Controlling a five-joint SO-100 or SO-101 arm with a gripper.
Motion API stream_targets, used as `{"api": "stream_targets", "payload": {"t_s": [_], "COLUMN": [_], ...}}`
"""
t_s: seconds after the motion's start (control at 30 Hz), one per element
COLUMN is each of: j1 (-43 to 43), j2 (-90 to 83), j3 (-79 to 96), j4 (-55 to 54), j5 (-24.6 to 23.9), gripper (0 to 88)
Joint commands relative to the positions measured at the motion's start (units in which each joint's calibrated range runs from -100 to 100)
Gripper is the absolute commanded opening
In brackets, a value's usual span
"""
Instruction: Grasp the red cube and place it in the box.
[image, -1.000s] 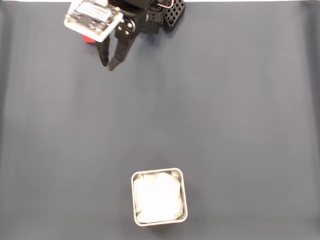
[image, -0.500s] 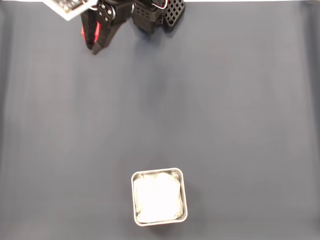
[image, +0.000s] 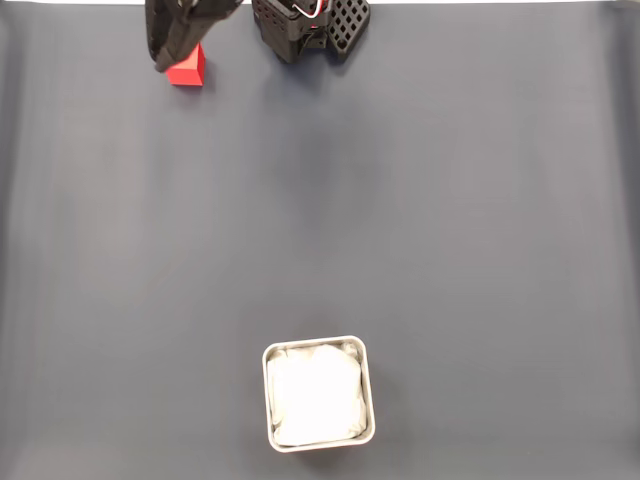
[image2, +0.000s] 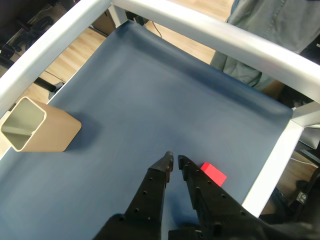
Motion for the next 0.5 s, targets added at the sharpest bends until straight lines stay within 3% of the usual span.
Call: {"api": "stream_targets", "payload": {"t_s": [0.0, 0.47], "j1": [3.3, 11.5], "j2": [-1.1, -4.2], "j3": [-0.1, 2.8], "j4": [0.4, 0.5], "j5": [0.4, 1.0], "gripper": [0.0, 0.0]}}
